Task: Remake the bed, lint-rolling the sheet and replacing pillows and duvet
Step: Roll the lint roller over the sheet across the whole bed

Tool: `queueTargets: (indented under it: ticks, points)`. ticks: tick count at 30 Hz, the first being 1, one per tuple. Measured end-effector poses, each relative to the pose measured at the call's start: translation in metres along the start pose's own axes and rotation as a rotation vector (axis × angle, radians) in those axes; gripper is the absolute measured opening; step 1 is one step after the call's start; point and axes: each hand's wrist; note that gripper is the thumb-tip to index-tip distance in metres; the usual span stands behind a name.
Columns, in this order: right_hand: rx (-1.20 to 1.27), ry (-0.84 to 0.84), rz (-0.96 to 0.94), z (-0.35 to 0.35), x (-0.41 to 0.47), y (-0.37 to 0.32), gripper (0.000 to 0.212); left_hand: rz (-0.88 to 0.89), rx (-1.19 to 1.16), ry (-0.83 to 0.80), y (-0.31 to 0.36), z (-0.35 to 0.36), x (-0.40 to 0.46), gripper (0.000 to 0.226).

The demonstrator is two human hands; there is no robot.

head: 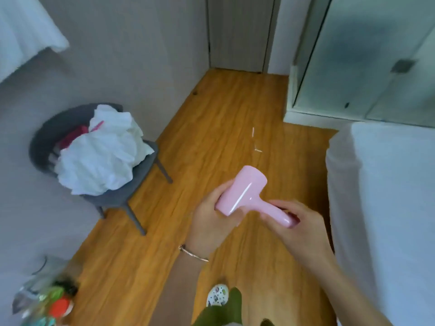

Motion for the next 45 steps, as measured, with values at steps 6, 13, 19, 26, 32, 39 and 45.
queueTargets:
  ticks: [6, 13, 19, 26, 32, 39, 45]
  points:
    - [-0.034, 0.16, 0.142, -0.035, 0.195, 0.051, 0.031, 0.047, -0.003, -0.194, 0.031, 0.121, 0.21, 0.059]
    - [-0.034, 0.271, 0.212, -0.069, 0.423, 0.168, 0.028, 0.104, 0.008, -0.29, 0.035, 0.293, 0.434, 0.06]
    - [-0.249, 0.301, 0.229, -0.12, 0.609, 0.247, 0.03, 0.093, 0.039, -0.355, 0.07, 0.428, 0.596, 0.066]
    - [-0.211, 0.433, 0.409, -0.153, 0.797, 0.37, 0.039, 0.179, 0.099, -0.558, 0.058, 0.606, 0.797, 0.067]
    - [-0.13, 0.794, 0.604, -0.21, 0.924, 0.432, 0.037, 0.286, 0.123, -0.924, 0.104, 0.772, 0.933, 0.056]
    - [-0.153, 1.09, 0.771, -0.303, 1.012, 0.514, 0.033, 0.377, 0.101, -1.227, 0.155, 0.964, 1.002, 0.069]
    - [-0.092, 1.228, 0.805, -0.423, 1.062, 0.629, 0.045, 0.564, 0.137, -1.445, 0.196, 1.186, 1.017, 0.062]
Point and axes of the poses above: each hand's wrist, its own x-axis towards the middle knuckle, its own z-axis out of the palm, y = z × x, and after that the axes turned 7 degrees about y, right-handed
